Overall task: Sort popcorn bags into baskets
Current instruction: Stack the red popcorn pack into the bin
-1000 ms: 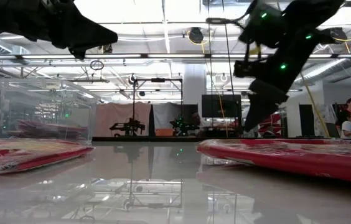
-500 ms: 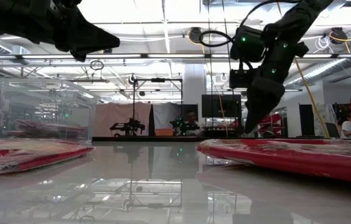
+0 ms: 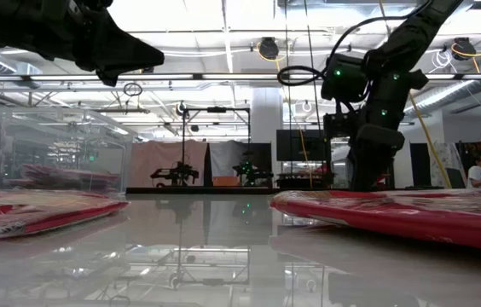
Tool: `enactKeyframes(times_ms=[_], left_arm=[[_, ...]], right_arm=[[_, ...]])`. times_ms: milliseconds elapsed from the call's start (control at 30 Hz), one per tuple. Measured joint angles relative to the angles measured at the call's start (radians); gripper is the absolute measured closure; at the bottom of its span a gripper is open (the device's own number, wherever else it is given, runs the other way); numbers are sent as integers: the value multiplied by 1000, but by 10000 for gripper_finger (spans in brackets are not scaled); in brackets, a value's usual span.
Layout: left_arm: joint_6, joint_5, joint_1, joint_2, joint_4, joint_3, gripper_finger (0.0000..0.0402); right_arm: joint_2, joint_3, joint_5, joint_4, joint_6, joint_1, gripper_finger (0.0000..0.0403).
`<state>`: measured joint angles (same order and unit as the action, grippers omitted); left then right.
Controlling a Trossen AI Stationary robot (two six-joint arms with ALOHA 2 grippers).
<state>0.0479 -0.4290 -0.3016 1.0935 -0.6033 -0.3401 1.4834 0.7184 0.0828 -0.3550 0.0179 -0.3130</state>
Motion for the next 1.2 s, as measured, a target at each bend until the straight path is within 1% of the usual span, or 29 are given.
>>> enactKeyframes(times_ms=[200,233,267,400,500,667,833,1067,1133,1200], left_arm=[[-13,0,0,0,-2,0,366],[-13,0,3,0,-2,0,366],[-14,0,6,0,-2,0,366],[-11,0,30,0,-2,0,366],[-9,0,45,0,-3,0,366],[-9,-1,73,0,-3,0,366],[24,0,109,0,-3,0,366],[34,-1,118,5,-7,0,363],[29,-1,118,32,-44,0,352],[10,-1,118,79,-119,0,331]], right_arm=[[0,-4,1,3,15,0,364],[0,-4,1,7,15,0,382],[0,-5,2,16,14,1,392],[-3,-5,2,92,11,15,390],[-3,-5,13,175,0,32,399],[-3,-6,16,349,16,60,402],[-3,-6,-50,545,19,102,402],[-3,-6,-165,755,-14,147,403],[-3,-6,-168,810,-24,156,403],[-3,-6,-197,852,-30,168,403]])
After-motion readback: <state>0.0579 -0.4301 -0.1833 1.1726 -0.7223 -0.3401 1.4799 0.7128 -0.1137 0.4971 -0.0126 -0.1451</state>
